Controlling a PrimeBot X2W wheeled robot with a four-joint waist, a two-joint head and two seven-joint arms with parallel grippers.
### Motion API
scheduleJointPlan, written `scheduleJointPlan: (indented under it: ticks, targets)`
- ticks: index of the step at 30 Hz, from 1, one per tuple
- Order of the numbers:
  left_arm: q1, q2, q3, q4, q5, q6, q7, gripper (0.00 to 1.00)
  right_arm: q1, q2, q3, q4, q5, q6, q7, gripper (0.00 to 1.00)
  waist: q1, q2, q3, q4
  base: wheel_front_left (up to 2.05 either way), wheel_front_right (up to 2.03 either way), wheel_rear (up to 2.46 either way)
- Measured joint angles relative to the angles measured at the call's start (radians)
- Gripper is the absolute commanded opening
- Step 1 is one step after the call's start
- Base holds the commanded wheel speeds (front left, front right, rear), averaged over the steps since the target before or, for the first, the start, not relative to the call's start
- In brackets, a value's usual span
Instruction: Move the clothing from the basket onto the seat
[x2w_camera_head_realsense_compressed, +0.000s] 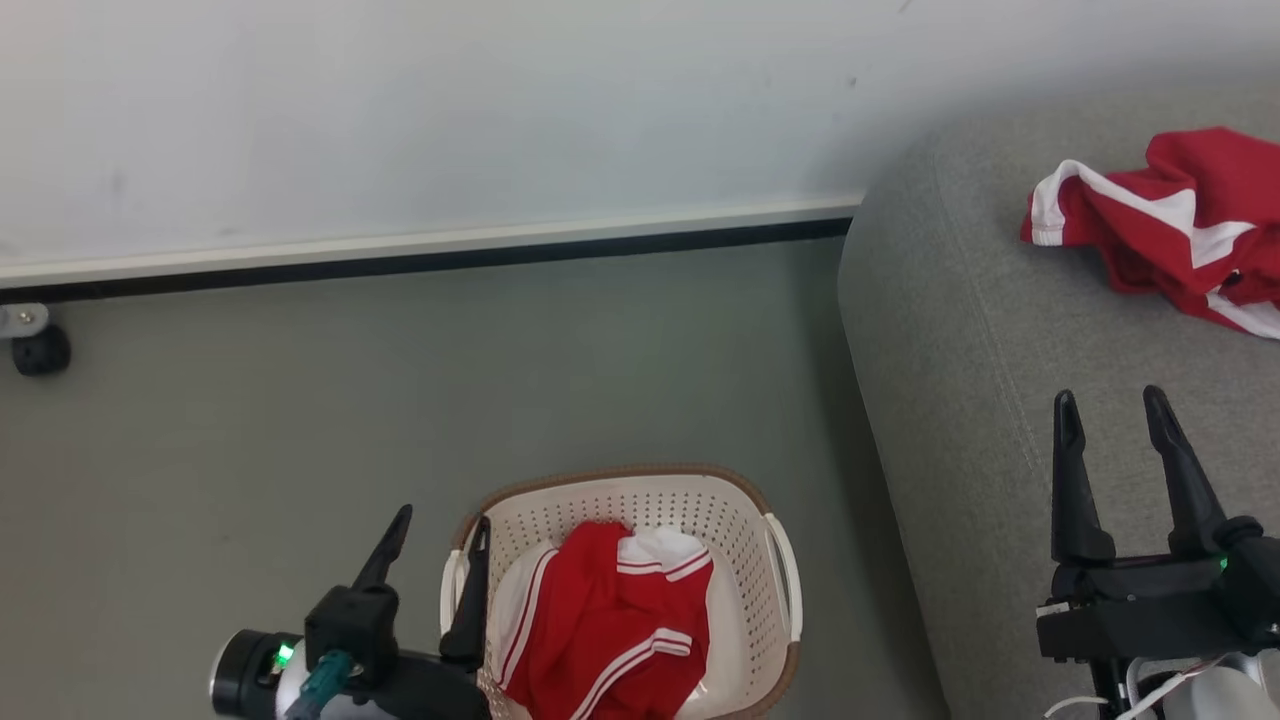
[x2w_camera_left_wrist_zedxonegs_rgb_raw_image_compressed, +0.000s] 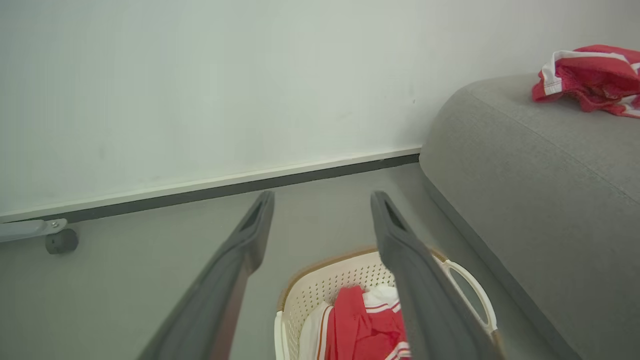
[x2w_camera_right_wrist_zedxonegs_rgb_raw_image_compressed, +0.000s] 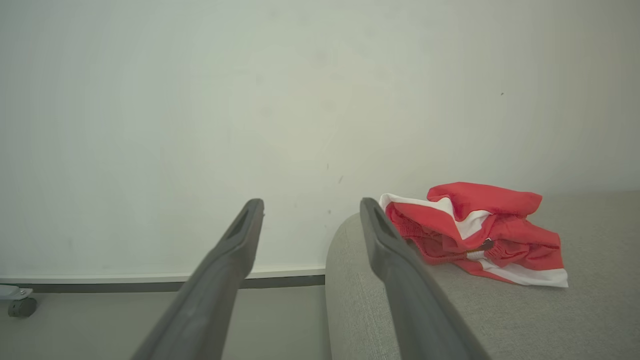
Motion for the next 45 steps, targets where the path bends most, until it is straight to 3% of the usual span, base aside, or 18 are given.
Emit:
scheduleJointPlan:
  ticks: [27,35,45]
  targets:
    - [-0.392,-0.075,-0.2,0.431,0.175,-0.069,0.156,1.0,-0.2,-0.013,-0.033,-0.177,-0.033,-0.004,0.0,1.0,0.0001,0.0001,0.391,-0.115,0.0,0.0,0.0]
    - [-0.483,-0.077,-0.203,0.512,0.195,-0.067,0.173,1.0,-0.253,-0.005,-0.023,-0.243,-0.045,-0.004,0.0,1.0,0.0001,0.0002,0.512,-0.132,0.0,0.0,0.0]
    - [-0.634,-0.06,-0.182,0.582,0.231,-0.034,0.19,1.0,-0.324,-0.004,-0.038,-0.315,-0.068,-0.006,0.0,1.0,0.0,0.0002,0.664,-0.144,0.0,0.0,0.0]
